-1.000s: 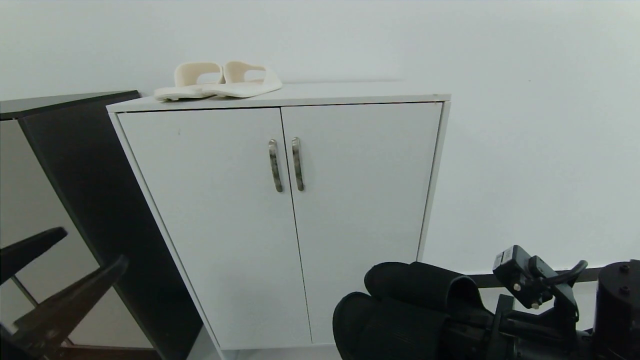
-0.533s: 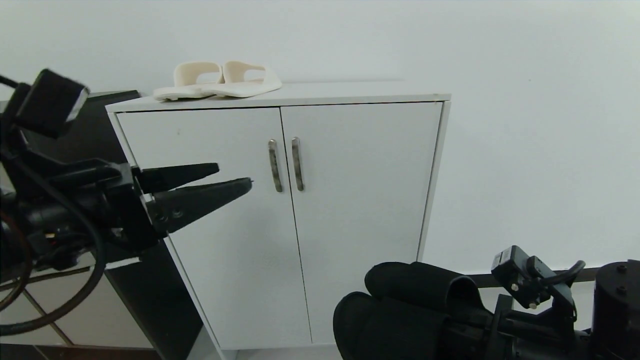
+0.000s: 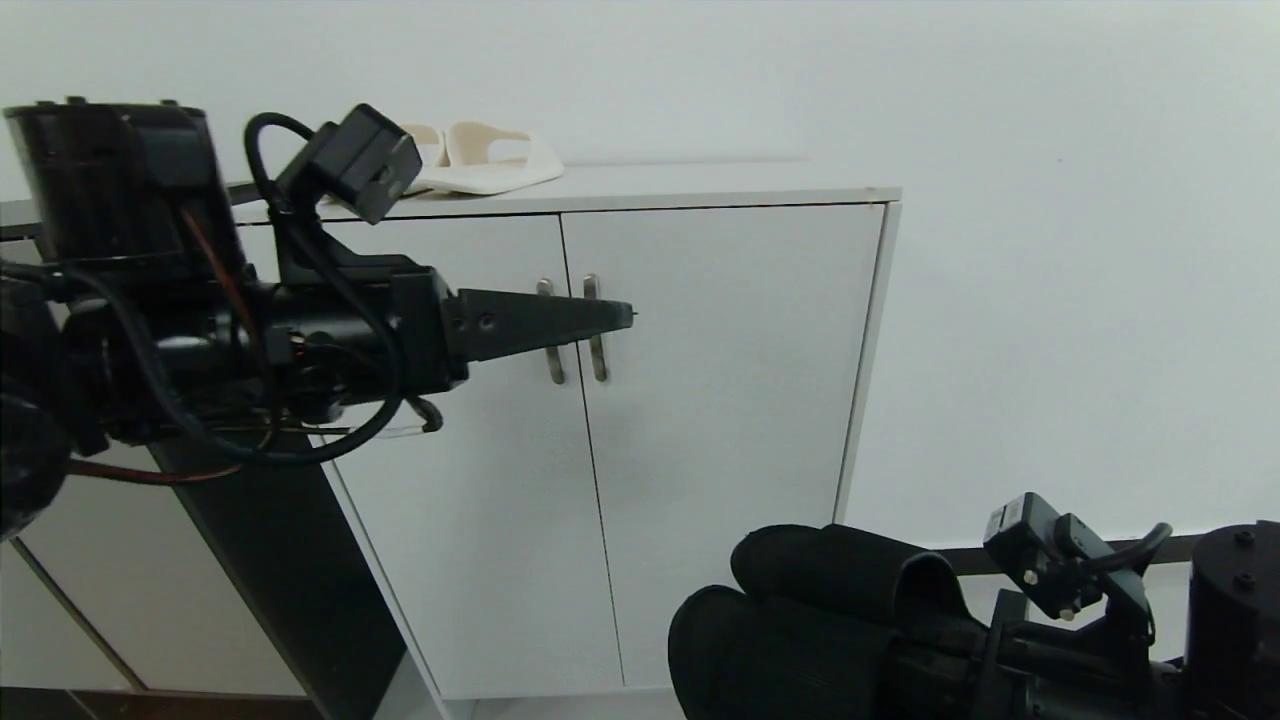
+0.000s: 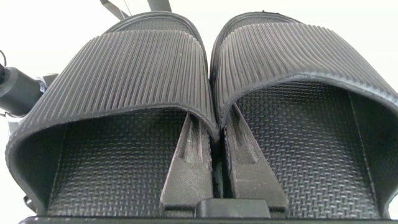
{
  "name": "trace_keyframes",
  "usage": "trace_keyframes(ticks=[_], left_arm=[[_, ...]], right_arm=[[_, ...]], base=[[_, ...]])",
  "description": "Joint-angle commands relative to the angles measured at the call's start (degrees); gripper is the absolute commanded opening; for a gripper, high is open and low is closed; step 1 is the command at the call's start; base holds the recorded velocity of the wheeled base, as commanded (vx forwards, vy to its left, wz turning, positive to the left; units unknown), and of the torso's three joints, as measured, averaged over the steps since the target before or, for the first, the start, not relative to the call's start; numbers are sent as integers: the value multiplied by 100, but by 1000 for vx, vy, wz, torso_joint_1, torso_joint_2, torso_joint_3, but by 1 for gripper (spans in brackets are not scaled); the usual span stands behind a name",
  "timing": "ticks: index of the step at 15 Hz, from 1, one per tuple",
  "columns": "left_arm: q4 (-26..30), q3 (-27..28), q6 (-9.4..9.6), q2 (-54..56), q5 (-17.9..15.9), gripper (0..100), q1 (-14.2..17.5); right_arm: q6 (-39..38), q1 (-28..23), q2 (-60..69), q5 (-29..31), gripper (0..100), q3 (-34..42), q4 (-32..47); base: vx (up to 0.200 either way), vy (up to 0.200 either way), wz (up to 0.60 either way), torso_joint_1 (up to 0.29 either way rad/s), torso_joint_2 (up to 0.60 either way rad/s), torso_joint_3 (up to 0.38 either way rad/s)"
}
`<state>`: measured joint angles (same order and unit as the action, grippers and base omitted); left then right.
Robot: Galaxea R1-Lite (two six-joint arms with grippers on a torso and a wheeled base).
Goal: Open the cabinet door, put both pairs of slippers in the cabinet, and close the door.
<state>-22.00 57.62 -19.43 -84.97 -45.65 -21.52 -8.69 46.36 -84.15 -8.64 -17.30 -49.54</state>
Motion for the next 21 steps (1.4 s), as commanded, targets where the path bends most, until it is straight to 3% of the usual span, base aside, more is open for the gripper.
trace_keyframes(ticks=[1, 3, 6, 11, 13, 15, 21], left_arm=[[-181, 188, 124, -653, 470, 100, -10], [-445, 267, 159, -881, 575, 100, 33], [-445, 618, 194, -1215, 575, 100, 244], [-445, 645, 221, -1285, 584, 100, 526], [-463, 654, 264, -1329, 760, 100, 534], [-463, 768, 431, -1505, 1023, 100, 534], [-454, 1119, 431, -1971, 1261, 100, 526]], right_arm=[[-1, -4, 13, 3, 0, -2, -3], [-1, -4, 4, 3, 0, -2, -3], [-1, -13, 4, 3, 0, 25, -3], [-1, -13, -5, -6, 0, 60, -3], [-1, -13, 4, -6, 0, 60, -3], [-1, -13, 4, -6, 0, 60, -3], [-1, -13, 4, -6, 0, 69, -3]], base=[[0, 0, 0, 0, 0, 0], [0, 0, 0, 0, 0, 0], [0, 0, 0, 0, 0, 0], [0, 0, 0, 0, 0, 0], [0, 0, 0, 0, 0, 0], [0, 0, 0, 0, 0, 0], [0, 0, 0, 0, 0, 0]])
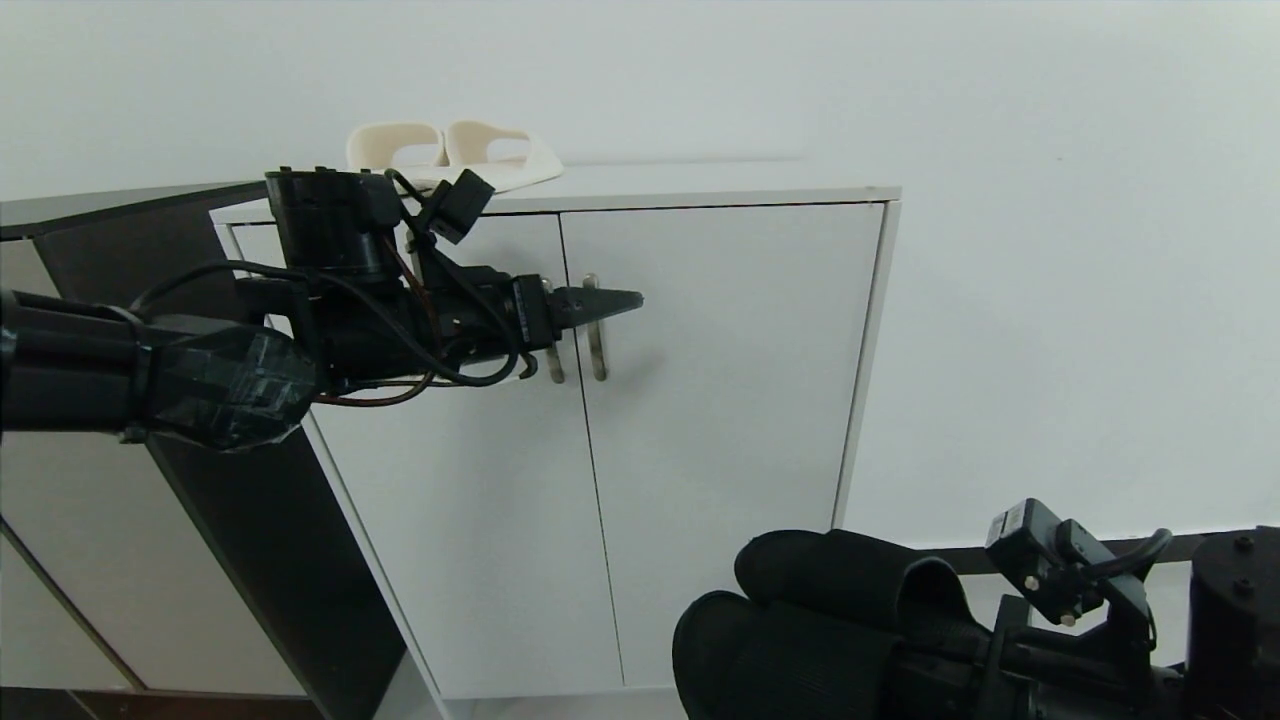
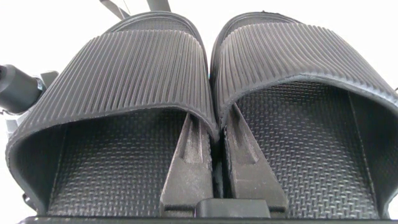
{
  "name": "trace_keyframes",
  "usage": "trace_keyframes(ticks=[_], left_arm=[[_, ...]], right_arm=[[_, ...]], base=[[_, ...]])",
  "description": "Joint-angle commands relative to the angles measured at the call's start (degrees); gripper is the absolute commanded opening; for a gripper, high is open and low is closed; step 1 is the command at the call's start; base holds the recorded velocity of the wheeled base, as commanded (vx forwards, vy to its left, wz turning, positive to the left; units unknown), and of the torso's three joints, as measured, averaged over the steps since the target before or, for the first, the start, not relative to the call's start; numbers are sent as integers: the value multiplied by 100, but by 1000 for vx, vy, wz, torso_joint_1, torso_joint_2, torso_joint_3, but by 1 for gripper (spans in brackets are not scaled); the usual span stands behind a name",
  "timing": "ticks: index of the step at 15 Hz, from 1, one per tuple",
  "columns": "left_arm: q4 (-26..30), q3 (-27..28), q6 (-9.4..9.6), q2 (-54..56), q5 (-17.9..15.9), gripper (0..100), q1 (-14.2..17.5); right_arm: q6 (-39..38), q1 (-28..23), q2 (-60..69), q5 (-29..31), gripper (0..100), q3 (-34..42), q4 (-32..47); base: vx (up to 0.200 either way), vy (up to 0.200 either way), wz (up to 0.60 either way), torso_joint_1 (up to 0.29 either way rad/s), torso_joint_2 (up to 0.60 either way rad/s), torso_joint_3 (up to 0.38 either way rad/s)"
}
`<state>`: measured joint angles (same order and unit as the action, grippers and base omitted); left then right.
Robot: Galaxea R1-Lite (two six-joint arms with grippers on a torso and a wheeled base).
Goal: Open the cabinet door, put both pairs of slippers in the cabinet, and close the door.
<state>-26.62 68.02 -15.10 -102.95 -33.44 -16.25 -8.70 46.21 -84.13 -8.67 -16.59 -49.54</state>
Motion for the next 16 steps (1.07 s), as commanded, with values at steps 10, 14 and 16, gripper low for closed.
trace_keyframes(ticks=[10, 14, 16], left_arm=[[34, -26, -1, -94, 74, 0, -142], [26, -641, 25, 442, 83, 0, -309], [17, -1002, 95, 759, 83, 0, -467]], right_arm=[[9, 2, 10, -12, 0, 16, -3], [9, 37, 169, -118, 0, 86, -3], [35, 37, 397, -539, 0, 218, -3]], base=[[0, 0, 0, 0, 0, 0], [0, 0, 0, 0, 0, 0], [0, 0, 0, 0, 0, 0]])
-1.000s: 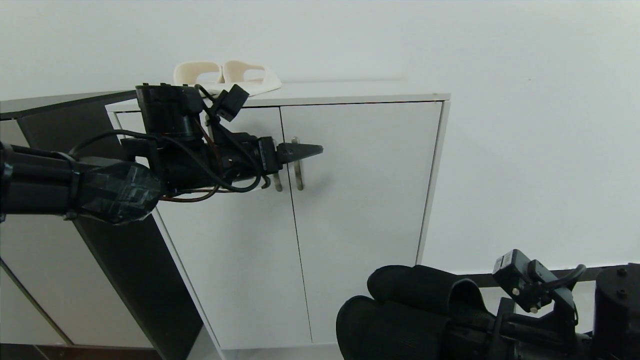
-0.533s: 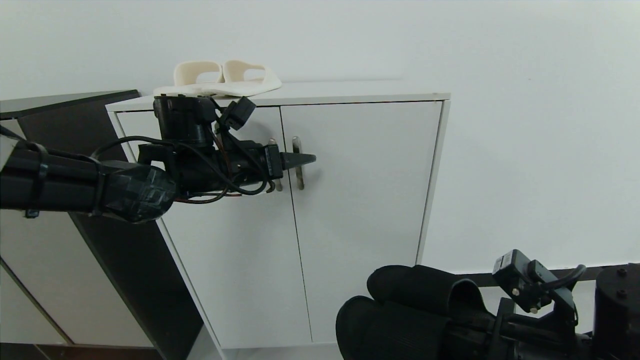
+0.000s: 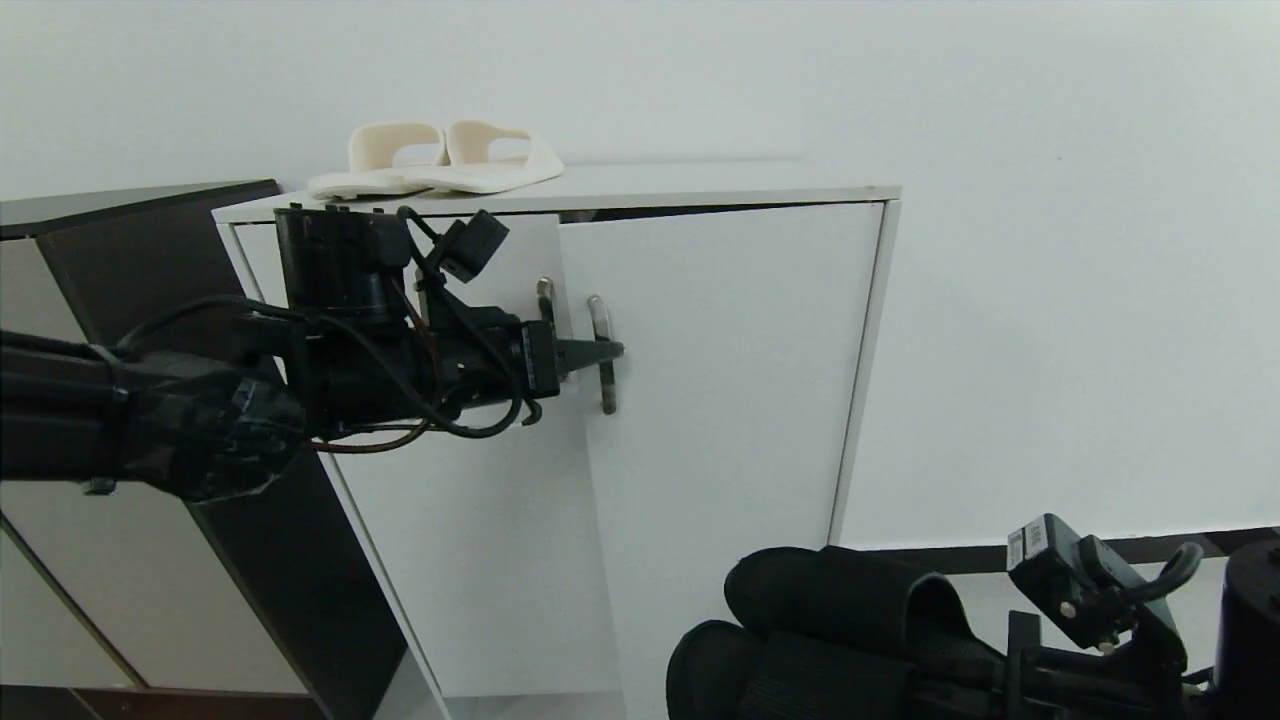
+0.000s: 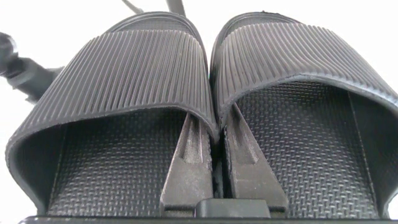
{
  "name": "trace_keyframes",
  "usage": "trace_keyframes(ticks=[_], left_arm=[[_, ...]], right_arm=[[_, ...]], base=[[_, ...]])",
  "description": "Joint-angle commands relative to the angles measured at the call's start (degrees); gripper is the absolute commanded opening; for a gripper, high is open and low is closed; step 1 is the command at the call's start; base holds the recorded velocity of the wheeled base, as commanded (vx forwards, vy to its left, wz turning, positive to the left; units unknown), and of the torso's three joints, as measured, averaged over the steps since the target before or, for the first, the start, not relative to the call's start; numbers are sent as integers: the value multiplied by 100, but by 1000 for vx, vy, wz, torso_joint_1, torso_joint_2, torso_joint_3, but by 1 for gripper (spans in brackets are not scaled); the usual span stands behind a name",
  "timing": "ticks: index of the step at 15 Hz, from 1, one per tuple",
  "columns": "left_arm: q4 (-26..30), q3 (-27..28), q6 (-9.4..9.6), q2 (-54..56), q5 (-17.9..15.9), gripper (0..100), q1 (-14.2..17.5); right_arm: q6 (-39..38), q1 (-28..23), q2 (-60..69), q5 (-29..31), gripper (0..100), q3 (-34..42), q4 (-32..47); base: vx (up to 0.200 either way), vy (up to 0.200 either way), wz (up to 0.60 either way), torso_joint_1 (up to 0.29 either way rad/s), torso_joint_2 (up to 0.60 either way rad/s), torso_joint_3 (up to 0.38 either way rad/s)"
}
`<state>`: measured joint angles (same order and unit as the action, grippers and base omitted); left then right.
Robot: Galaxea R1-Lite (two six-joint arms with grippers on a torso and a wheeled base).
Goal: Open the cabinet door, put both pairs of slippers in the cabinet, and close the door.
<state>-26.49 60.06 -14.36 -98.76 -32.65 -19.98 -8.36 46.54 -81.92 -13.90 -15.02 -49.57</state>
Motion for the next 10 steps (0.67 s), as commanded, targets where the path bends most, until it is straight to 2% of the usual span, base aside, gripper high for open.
trace_keyframes(ticks=[1, 3, 10], left_arm=[[-14, -452, 30, 568, 13, 0, -217], [-14, -610, 30, 761, 21, 0, -305], [-14, -1243, 30, 1491, 30, 0, -296]], right_arm=[[98, -5, 361, -315, 0, 148, 0], [212, -5, 405, -377, 0, 210, 0], [221, -5, 387, -377, 0, 210, 0]], base=[[0, 0, 0, 0, 0, 0], [0, 0, 0, 0, 0, 0], [0, 0, 0, 0, 0, 0]])
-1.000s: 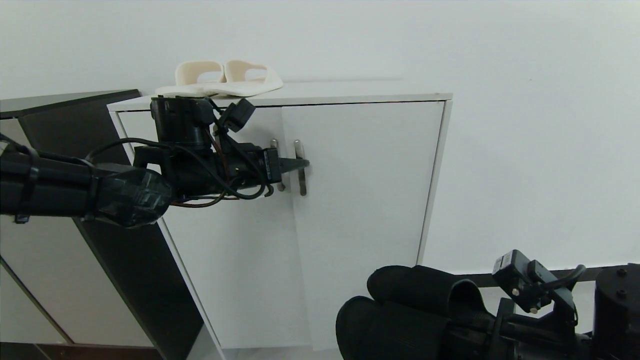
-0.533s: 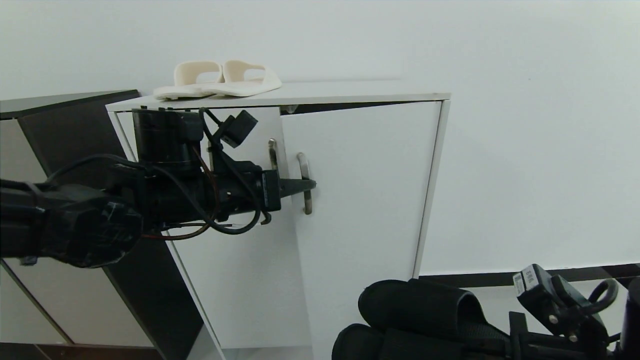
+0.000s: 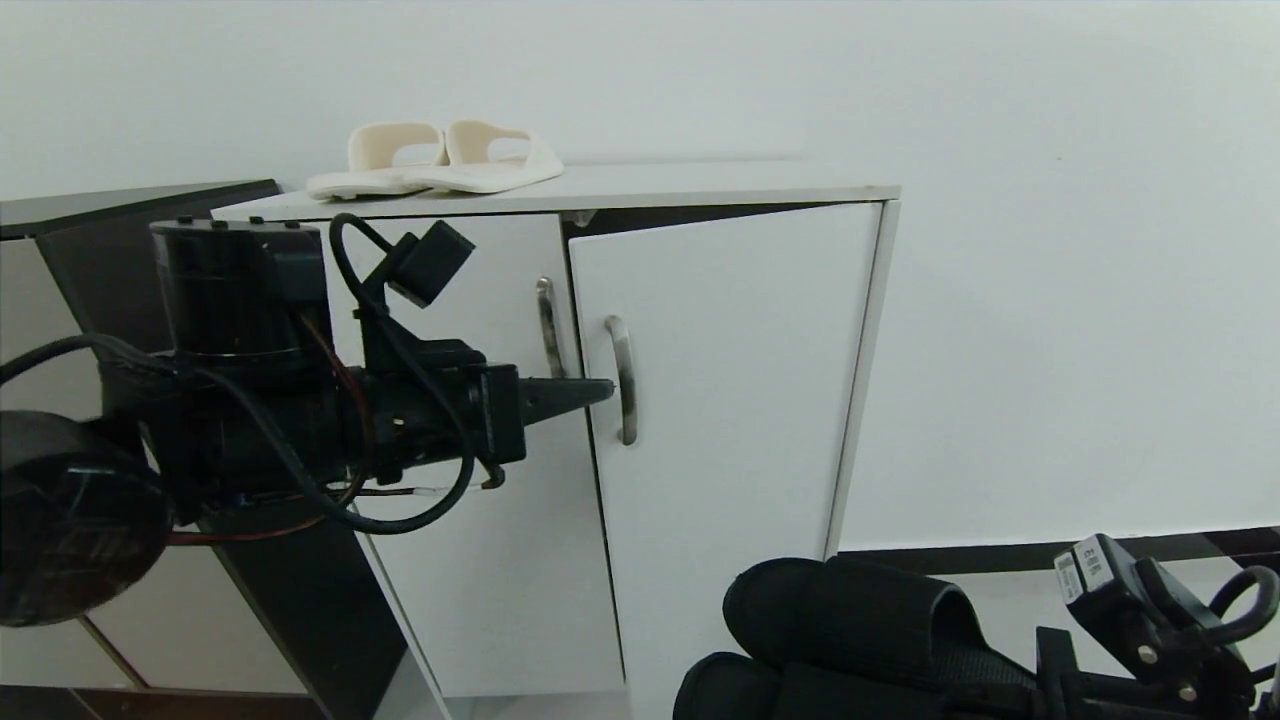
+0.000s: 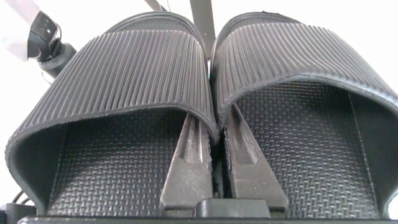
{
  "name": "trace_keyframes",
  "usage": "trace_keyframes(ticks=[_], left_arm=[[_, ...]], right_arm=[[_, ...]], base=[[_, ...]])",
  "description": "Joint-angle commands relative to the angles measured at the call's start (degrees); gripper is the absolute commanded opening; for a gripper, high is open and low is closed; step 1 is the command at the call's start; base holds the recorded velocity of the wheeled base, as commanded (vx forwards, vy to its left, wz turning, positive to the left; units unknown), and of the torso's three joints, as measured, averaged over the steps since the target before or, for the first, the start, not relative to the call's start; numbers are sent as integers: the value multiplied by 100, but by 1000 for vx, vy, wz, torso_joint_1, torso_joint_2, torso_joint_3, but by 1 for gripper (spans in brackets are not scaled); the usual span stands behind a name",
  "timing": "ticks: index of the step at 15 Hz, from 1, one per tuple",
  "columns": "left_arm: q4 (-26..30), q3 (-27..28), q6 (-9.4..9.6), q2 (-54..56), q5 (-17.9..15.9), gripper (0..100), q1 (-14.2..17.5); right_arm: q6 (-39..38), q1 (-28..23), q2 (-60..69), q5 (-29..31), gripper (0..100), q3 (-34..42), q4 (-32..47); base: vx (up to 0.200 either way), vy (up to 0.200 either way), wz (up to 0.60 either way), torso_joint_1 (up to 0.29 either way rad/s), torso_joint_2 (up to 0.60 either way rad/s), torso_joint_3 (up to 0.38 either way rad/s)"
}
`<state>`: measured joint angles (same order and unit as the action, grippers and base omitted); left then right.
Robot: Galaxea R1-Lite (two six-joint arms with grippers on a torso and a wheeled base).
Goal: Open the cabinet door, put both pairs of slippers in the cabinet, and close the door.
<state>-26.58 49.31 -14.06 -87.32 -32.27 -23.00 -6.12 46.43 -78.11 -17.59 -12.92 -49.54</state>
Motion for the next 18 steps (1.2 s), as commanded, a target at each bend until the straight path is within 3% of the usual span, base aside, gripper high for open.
trace_keyframes(ticks=[1, 4, 5, 7, 8, 13, 18], left_arm=[[3, -352, -9, 734, 133, 0, 15], [47, -405, -9, 1147, 239, 0, 147], [65, -194, -18, 1086, 247, 0, 516], [355, 307, -53, 690, 239, 0, 762], [443, 597, -150, 400, 221, 0, 762], [276, 1599, -168, -1006, 221, 0, 762], [118, 1854, -168, -1490, 239, 0, 736]], right_arm=[[6, 6, 6, 1, 0, 0, -3], [6, 6, 6, 1, 0, 0, -3], [6, 6, 23, 1, 0, 0, -3], [6, 6, 23, 1, 0, 0, -3], [6, 6, 23, 1, 0, 0, 6], [6, 6, 23, 1, 0, 9, 6], [-3, 6, 23, 10, 0, 0, 15]], base=[[0, 0, 0, 0, 0, 0], [0, 0, 0, 0, 0, 0], [0, 0, 0, 0, 0, 0], [0, 0, 0, 0, 0, 0], [0, 0, 0, 0, 0, 0], [0, 0, 0, 0, 0, 0], [0, 0, 0, 0, 0, 0]])
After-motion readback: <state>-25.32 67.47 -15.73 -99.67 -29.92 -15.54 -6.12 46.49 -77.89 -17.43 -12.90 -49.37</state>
